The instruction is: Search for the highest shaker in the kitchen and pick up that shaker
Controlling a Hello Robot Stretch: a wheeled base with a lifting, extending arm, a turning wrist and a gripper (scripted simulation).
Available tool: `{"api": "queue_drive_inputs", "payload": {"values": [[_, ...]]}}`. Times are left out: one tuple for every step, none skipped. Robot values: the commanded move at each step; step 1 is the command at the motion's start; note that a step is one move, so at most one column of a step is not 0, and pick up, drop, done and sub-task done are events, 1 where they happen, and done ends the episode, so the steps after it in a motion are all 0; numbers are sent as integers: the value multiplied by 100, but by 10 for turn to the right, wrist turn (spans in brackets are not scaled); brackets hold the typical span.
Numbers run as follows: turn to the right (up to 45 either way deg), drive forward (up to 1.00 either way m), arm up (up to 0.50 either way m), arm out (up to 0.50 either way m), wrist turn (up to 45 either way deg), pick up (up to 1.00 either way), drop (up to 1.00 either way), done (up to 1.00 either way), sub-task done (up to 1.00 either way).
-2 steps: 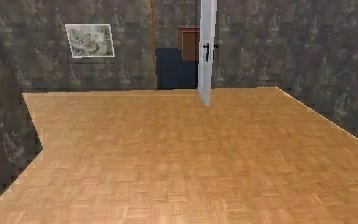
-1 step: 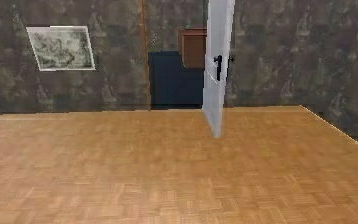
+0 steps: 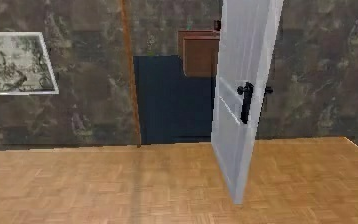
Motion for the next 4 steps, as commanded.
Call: {"api": "queue_drive_inputs", "payload": {"values": [[0, 100, 0, 0, 0, 0, 0, 0, 0], [0, 100, 0, 0, 0, 0, 0, 0, 0], [0, 20, 0, 0, 0, 0, 0, 0, 0], [420, 0, 0, 0, 0, 0, 0, 0, 0]]}}
